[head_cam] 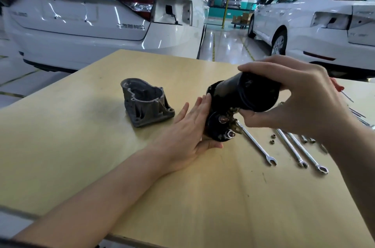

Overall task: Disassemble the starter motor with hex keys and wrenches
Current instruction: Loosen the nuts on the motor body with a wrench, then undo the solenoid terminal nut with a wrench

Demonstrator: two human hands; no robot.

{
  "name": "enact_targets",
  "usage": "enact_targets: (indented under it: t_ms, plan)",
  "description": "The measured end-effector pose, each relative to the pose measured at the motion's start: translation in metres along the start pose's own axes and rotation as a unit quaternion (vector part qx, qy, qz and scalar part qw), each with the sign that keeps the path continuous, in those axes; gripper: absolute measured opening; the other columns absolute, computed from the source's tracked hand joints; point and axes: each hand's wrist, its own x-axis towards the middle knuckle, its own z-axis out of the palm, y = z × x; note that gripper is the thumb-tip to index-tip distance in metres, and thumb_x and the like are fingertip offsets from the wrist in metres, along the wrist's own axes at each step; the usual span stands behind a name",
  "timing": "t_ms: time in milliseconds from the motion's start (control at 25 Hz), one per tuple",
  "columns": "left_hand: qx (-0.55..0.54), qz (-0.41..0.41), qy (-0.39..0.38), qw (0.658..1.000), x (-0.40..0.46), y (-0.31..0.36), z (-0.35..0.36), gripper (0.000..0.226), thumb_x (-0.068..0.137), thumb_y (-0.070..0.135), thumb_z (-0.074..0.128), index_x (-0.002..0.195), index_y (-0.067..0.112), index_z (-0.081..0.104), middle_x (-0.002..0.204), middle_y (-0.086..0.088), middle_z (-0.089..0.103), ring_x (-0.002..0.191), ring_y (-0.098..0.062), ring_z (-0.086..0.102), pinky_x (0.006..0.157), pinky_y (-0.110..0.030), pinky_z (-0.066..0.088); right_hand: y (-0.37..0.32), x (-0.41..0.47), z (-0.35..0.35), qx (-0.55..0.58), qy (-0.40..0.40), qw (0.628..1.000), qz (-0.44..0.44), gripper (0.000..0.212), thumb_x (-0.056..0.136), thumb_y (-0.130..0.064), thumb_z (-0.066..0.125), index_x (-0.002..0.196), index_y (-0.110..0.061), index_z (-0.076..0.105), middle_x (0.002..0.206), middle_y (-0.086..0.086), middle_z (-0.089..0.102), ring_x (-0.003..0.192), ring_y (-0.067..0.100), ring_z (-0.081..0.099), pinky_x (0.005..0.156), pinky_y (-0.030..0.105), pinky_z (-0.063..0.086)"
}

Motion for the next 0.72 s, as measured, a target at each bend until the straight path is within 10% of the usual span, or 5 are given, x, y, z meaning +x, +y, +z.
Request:
enact_targets:
  t_ms: [120, 240, 400, 560, 720]
  plan:
    - [0.083, -0.048, 0.01, 0.995, -0.003, -0.009, 0.001, 0.099, 0.076, 0.077, 0.015, 0.146, 0.022, -0.03, 0.156, -0.006, -0.03, 0.143, -0.016, -0.03, 0.119, -0.041, -0.016, -0.014, 0.028, -0.004, -0.06, -0.115, 0.99, -0.051, 0.062, 0.061, -0.027, 0.083, 0.121, -0.018, 0.066, 0.111, 0.003, 0.068, 0.09, 0.026, 0.065, 0.078, 0.043, 0.055]
    - [-0.15, -0.049, 0.046, 0.986, 0.0, -0.019, -0.014, 0.107, 0.08, 0.072, 0.051, 0.155, 0.02, -0.004, 0.164, 0.002, 0.001, 0.15, -0.017, -0.002, 0.121, -0.048, 0.013, -0.036, 0.053, -0.003, -0.102, -0.183, 0.973, -0.097, 0.06, 0.065, -0.034, 0.071, 0.125, -0.032, 0.062, 0.114, -0.007, 0.066, 0.093, 0.02, 0.063, 0.078, 0.036, 0.052]
    - [-0.35, 0.027, 0.214, 0.912, -0.002, -0.041, -0.028, 0.078, 0.062, 0.043, 0.081, 0.133, 0.037, 0.048, 0.117, 0.021, 0.064, 0.114, -0.005, 0.059, 0.093, -0.024, 0.048, -0.054, 0.067, 0.012, -0.106, -0.247, 0.949, -0.162, 0.056, 0.065, -0.046, 0.064, 0.121, -0.043, 0.06, 0.111, -0.014, 0.061, 0.095, 0.009, 0.054, 0.073, 0.031, 0.045]
    - [-0.36, 0.062, 0.228, 0.902, -0.001, -0.045, -0.036, 0.063, 0.055, 0.028, 0.084, 0.112, 0.034, 0.057, 0.101, 0.026, 0.067, 0.099, 0.007, 0.062, 0.081, -0.01, 0.046, -0.06, 0.075, 0.018, -0.088, -0.273, 0.942, -0.171, 0.061, 0.064, -0.038, 0.072, 0.124, -0.045, 0.058, 0.114, -0.016, 0.061, 0.097, 0.008, 0.053, 0.075, 0.033, 0.047]
    - [-0.252, 0.047, 0.22, 0.941, -0.009, -0.046, -0.048, 0.077, 0.048, 0.064, 0.083, 0.112, 0.039, 0.049, 0.103, 0.032, 0.061, 0.096, 0.011, 0.058, 0.076, -0.005, 0.043, -0.052, 0.071, 0.019, 0.001, -0.266, 0.949, -0.168, 0.066, 0.062, -0.038, 0.083, 0.125, -0.036, 0.062, 0.121, -0.017, 0.063, 0.104, 0.01, 0.059, 0.084, 0.035, 0.046]
